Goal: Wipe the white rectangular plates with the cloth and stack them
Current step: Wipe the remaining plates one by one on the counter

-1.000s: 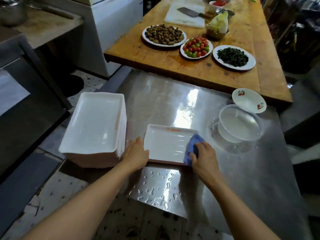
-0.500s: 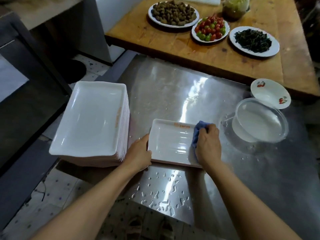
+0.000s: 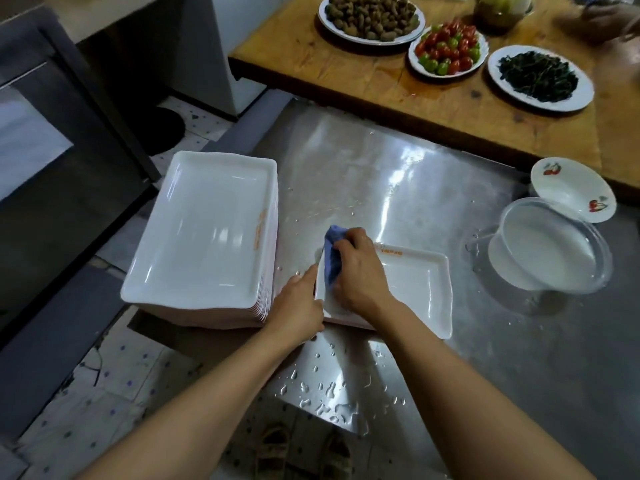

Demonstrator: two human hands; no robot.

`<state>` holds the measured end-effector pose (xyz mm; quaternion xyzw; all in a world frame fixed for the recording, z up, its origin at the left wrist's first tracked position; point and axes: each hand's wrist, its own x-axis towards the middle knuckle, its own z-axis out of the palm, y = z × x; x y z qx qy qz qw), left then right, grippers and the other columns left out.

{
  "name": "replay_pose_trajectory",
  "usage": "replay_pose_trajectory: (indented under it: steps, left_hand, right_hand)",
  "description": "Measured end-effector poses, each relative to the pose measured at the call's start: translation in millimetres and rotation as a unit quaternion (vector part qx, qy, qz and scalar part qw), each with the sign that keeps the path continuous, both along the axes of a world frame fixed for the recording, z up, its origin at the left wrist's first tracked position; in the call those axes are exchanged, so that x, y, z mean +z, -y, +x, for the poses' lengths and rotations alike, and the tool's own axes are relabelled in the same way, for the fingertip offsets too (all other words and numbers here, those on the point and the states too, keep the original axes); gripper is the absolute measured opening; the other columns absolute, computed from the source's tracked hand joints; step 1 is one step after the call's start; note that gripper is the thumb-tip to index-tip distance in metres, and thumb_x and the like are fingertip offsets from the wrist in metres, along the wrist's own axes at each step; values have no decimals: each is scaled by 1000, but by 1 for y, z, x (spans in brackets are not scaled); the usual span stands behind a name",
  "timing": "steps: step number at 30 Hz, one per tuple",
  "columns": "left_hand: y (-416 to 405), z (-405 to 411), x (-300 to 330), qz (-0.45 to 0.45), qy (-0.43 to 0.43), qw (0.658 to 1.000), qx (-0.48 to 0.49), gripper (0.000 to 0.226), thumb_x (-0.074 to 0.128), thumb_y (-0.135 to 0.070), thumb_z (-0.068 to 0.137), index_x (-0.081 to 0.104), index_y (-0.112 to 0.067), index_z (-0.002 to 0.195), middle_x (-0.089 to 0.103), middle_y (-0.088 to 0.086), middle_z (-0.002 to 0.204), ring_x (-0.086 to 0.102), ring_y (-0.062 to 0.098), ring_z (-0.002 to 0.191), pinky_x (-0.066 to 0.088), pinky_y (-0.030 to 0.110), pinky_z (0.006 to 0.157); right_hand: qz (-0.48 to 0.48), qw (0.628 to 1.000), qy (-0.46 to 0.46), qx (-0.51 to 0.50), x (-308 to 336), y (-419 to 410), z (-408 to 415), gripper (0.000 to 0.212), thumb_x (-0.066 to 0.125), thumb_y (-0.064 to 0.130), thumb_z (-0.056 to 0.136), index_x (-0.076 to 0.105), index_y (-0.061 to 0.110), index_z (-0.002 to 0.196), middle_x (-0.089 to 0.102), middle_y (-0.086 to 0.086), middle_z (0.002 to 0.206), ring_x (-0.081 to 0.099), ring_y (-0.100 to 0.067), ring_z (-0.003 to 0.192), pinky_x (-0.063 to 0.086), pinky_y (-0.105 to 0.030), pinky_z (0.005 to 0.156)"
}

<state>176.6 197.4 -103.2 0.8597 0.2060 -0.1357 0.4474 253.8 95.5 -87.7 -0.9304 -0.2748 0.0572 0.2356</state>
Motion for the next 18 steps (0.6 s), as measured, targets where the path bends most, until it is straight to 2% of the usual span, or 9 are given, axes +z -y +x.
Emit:
replay_pose_trajectory:
  steps: [2,3,5,6,9,11,15,18]
  left_hand:
    - [-2,0,-3,-44,7,999,20,68,43,-1,84,35,-40,139,53,9,108,67,32,67,58,40,56]
    - [-3,-2,-4,-71,13,997,33,67,42,0,84,36,-40,139,52,8,102,67,31,66,58,40,57]
    - [-4,-4,-9,-124,21,991,53,65,43,4,87,40,-35,139,53,8,88,64,31,68,58,45,68]
    - [-4,-5,-11,-157,20,985,66,64,43,5,88,41,-33,140,56,6,83,64,28,66,58,44,69]
    - [-6,-6,-15,-245,3,963,109,64,38,11,89,45,-29,138,61,-6,74,59,11,56,55,27,54]
    - [-7,-6,-16,-262,1,958,117,63,36,14,87,50,-31,130,64,-9,67,57,12,59,53,29,55]
    - [-3,-4,-14,-261,-4,956,132,66,36,15,86,51,-37,123,62,-6,57,55,15,49,49,28,50]
    - [0,-1,-10,-181,-9,977,116,67,38,9,87,47,-43,127,57,-5,72,64,20,46,55,28,48]
  right_hand:
    - [12,999,-43,12,5,7,-7,39,58,6,82,56,0,121,44,-15,131,45,-30,116,38,-29,88]
    - [19,998,-56,22,6,12,-12,38,58,6,81,57,1,119,45,-14,131,44,-29,117,37,-27,89]
    - [35,996,-75,46,10,19,-26,35,58,6,81,60,2,115,47,-13,130,44,-28,117,36,-27,91]
    - [40,994,-85,56,11,23,-32,33,58,5,81,61,2,114,48,-13,130,45,-28,116,36,-27,92]
    - [23,992,-97,83,14,35,-45,32,56,6,82,62,3,113,47,-11,130,43,-26,116,33,-23,93]
    - [9,991,-90,103,15,41,-53,33,60,9,82,60,5,114,45,-10,131,42,-25,115,32,-23,94]
    - [-68,990,-34,118,18,46,-60,32,57,14,87,58,7,118,46,-10,133,45,-29,111,39,-37,92]
    - [-113,989,-6,95,23,66,-60,23,54,9,85,62,4,106,54,-13,121,51,-33,103,40,-43,84]
